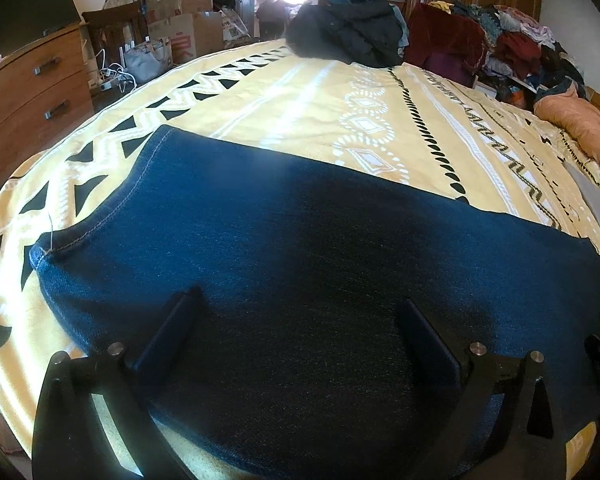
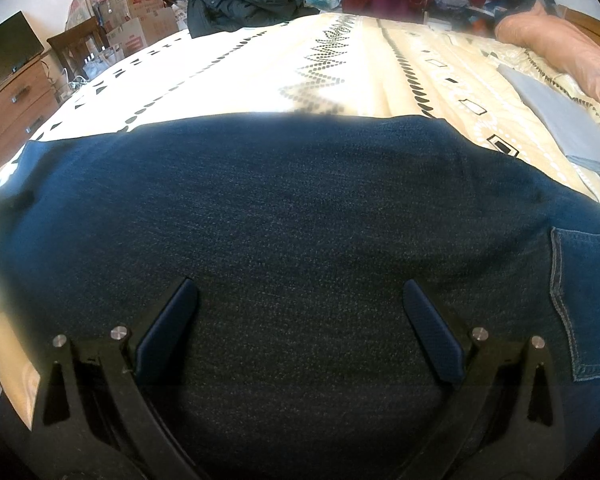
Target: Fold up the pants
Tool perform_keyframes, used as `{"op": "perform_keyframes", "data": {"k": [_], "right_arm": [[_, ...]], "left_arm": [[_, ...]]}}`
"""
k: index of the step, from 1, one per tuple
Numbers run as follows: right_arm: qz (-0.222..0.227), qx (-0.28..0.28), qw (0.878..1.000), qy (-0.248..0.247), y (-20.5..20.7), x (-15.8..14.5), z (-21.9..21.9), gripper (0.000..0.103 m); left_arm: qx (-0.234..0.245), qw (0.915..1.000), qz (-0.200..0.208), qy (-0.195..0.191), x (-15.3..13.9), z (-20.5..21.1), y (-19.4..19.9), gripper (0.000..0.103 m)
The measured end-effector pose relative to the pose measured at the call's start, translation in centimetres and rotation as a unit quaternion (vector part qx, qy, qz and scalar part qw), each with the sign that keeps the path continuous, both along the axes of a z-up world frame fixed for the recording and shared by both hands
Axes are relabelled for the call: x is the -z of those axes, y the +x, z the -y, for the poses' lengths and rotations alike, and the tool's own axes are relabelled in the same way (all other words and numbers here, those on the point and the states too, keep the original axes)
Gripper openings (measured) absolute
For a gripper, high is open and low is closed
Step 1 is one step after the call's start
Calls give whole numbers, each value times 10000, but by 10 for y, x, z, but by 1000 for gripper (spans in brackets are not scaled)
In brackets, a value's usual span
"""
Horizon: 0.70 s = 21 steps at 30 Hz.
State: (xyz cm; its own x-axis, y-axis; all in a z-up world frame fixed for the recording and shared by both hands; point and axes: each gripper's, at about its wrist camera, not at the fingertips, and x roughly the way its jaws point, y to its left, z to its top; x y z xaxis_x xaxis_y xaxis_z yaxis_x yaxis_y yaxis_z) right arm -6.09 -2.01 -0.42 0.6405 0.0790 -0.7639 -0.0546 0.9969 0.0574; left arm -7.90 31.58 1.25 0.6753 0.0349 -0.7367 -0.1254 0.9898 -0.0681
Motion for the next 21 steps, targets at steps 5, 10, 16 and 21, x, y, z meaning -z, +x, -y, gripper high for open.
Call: {"op": "perform_keyframes", "data": {"k": [5,10,16,21], "right_arm": [[0,3,10000,16,0,0,0,103],[-1,5,10000,29,0,0,-1,103],[-14,-13,10000,71,1,1,0,103],[-24,-22,10000,93,3,1,1,103]], "left_arm": [[4,10000,19,5,1,0,-1,103],[6,10000,14,21,1,-1,-1,103],[4,10000,-8,74,1,-1,1,103],[-28,9999,-8,147,2,2,1,103]]}}
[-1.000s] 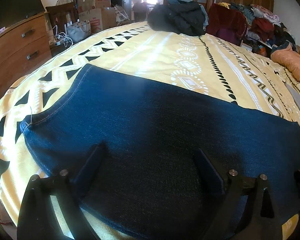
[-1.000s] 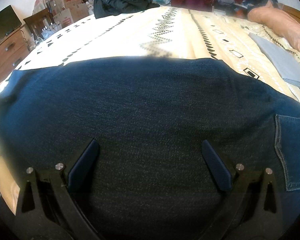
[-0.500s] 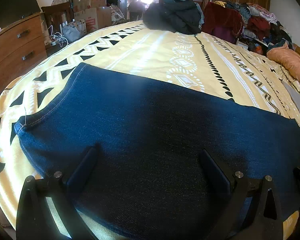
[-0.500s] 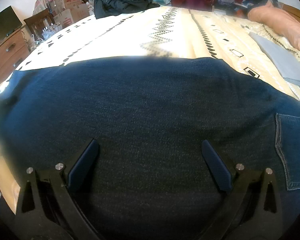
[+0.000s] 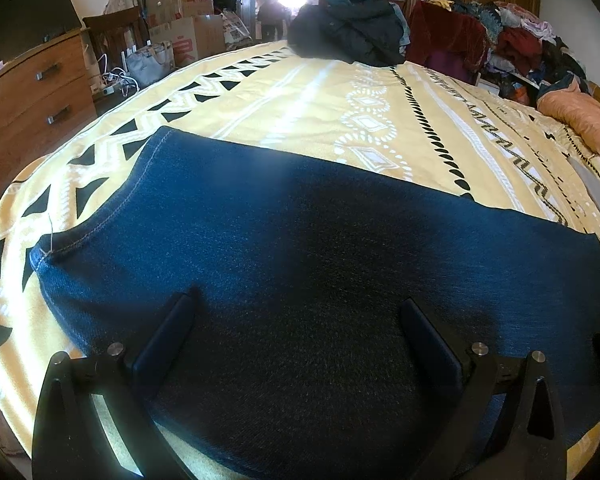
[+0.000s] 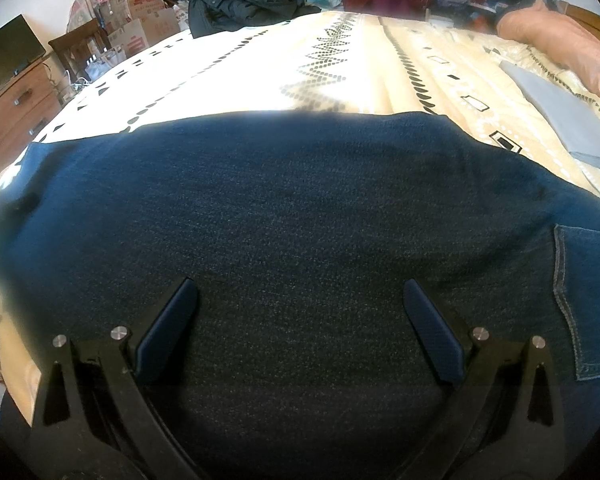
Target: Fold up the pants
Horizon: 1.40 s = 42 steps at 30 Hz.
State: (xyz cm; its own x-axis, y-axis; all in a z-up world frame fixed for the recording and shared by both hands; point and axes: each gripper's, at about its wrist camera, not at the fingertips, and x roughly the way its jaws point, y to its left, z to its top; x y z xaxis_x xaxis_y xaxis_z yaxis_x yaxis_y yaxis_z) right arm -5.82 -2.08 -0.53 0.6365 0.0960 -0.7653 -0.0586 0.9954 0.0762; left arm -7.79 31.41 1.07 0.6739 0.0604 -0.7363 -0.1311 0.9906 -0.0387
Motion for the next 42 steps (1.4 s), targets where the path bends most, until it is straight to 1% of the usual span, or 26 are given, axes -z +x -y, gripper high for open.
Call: {"op": "perform_keyframes", "data": {"k": [10,16,19,22,24,25,27,28,30,31,34,36,37,39,41,42], "right_arm": [[-25,14,10000,-50,2,2,0,103],[-35,19,10000,-82,2,2,-1,103],[-40,20,10000,-82,2,2,-1,103],[-39,16,10000,-80,2,2,0,103],[-41,16,10000,-79,3,2,-1,103],[-38,17,10000,-80,2,2,-1,103],[-20,24,10000,-76,2,2,-1,103],[-6,26,10000,-74,2,2,0,103],[13,30,10000,-75,1,3,0,103],[21,28,10000,-78,1,3,0,103],[33,28,10000,-75,1,3,1,103],[34,29,10000,-76,0,3,1,103],[31,29,10000,-74,1,3,0,103],[35,29,10000,-72,1,3,0,103],[34,31,10000,-74,1,3,0,103],[33,31,10000,-73,1,3,0,103]], "left_arm": [[-7,10000,7,35,0,2,1,103],[17,10000,31,-22,-1,2,0,103],[75,9999,79,-118,-5,-1,-4,103],[-39,9995,197,-236,-20,-10,-19,102],[-120,9983,397,-418,-30,-21,-37,102],[-220,9964,513,-633,-34,-33,-50,102],[-483,9925,590,-957,-36,-55,-69,102],[-684,9882,650,-1207,-33,-73,-82,102],[-942,9805,577,-1625,-25,-98,-95,101],[-1010,9764,559,-1823,-20,-107,-101,100],[-1076,9669,640,-2224,-15,-125,-108,99],[-1259,9562,708,-2547,-12,-136,-108,98],[-1279,9491,693,-2793,-9,-142,-104,98],[-1258,9486,564,-2849,-6,-143,-93,96],[-1156,9513,501,-2813,-7,-140,-78,88],[-1072,9508,530,-2859,-9,-140,-71,83]]}}
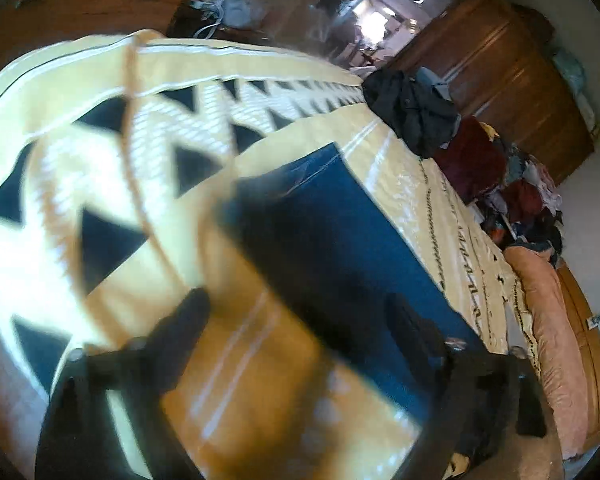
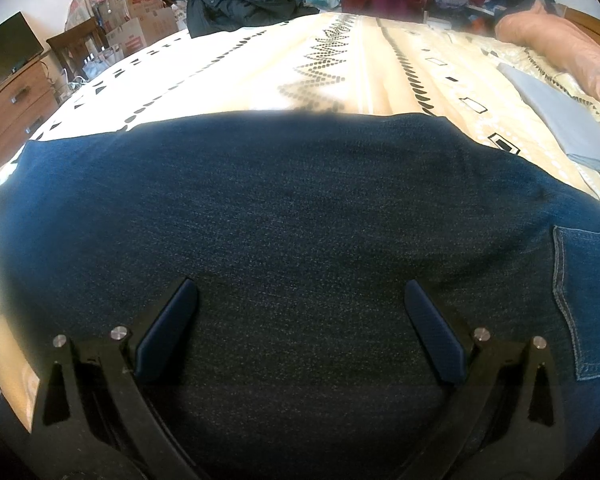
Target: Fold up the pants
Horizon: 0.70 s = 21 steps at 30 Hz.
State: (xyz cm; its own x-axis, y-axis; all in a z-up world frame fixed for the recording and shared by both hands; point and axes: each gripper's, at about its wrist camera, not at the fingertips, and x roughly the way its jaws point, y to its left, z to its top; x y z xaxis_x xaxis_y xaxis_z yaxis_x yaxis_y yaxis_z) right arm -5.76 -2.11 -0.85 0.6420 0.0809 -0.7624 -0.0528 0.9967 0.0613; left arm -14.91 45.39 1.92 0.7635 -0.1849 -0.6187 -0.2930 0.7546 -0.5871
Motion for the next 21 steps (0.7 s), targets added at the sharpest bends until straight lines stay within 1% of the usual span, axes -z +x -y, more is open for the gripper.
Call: {"op": "perform_keyframes", "data": {"k": [1,3,4,5,7,9,12,14,15,16,17,19,20,21], "right_arm": [[-3,0,10000,-2,0,0,0,103],[-2,2,10000,-2,0,0,0,103],[-2,3,10000,-5,0,0,-1,103],[-4,4,10000,-6,0,0,-1,103],[-3,4,10000,-1,0,0,-1,103],[-2,5,10000,-5,0,0,-1,103],[0,7,10000,-7,0,0,-1,103],[1,8,10000,-15,0,0,-1,103],[-3,7,10000,-19,0,-1,-1,103],[-6,8,10000,-18,0,-1,-1,103],[-16,11,10000,-37,0,-2,-2,103],[-125,19,9998,-122,2,-5,-5,103],[-220,28,9996,-146,4,-7,-6,103],[-408,36,9991,-131,7,-11,-6,102]], "left_arm": [[19,10000,13,-32,0,-1,7,75],[-7,9999,16,-153,-1,-4,17,62],[16,9996,51,-283,0,-5,24,62],[25,9995,7,-304,2,-5,29,62],[-43,9995,-189,-234,9,-4,39,61],[-104,9997,-126,-187,11,-4,37,63],[-144,9998,-46,-105,13,-5,45,64],[-181,9998,-29,-83,15,-7,55,59],[-198,9998,-51,38,14,-6,58,33],[-230,9993,-145,248,14,-3,60,10],[-193,9995,-39,261,13,-1,60,9],[-115,9977,180,649,-2,11,57,7],[13,9951,359,926,-16,23,53,7],[140,9921,505,1140,-28,35,52,6]]}}
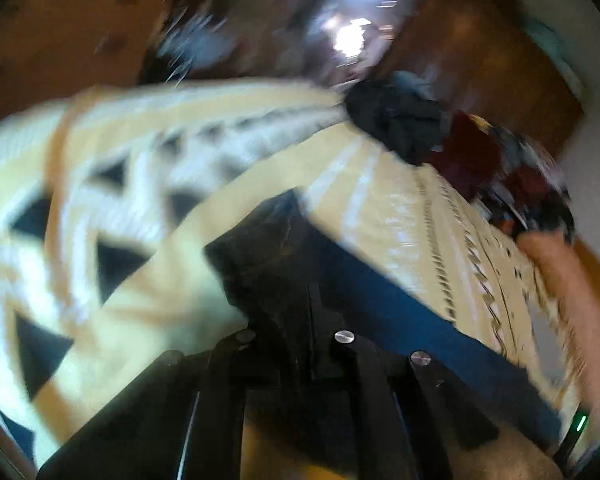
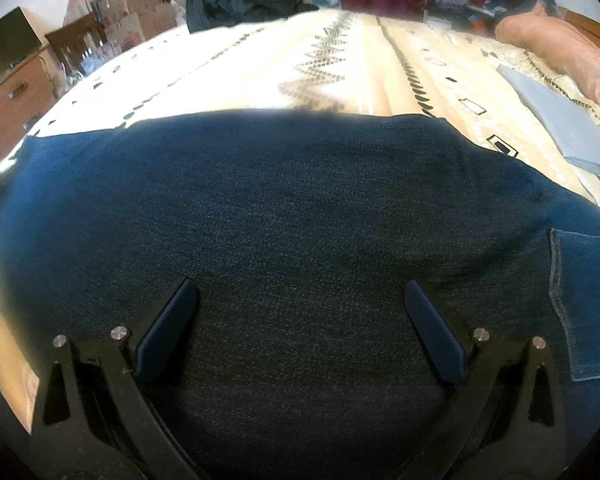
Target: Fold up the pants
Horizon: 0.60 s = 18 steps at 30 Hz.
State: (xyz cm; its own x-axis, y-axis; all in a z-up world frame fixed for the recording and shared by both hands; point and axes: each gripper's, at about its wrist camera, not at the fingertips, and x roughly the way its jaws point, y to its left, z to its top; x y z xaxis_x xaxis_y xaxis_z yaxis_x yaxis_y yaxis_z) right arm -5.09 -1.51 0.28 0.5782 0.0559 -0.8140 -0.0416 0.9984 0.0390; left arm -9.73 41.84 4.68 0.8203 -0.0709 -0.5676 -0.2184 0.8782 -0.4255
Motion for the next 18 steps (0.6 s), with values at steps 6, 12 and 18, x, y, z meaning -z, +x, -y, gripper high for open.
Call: {"op": "perform_keyframes", "data": {"k": [6,12,18], "right_arm": [[298,-413,9972,550,-13,-44,10,93],[512,71,9953,824,-23,-59,68,93],[387,871,9892,1109,-42,-39,140,93]], "left_arm": [[868,9902,533,957,-60,88,9,6],[2040,9704,733,1062,-86,209,31,6],[3596,9216,487,1377,-44,369,24,6]]}}
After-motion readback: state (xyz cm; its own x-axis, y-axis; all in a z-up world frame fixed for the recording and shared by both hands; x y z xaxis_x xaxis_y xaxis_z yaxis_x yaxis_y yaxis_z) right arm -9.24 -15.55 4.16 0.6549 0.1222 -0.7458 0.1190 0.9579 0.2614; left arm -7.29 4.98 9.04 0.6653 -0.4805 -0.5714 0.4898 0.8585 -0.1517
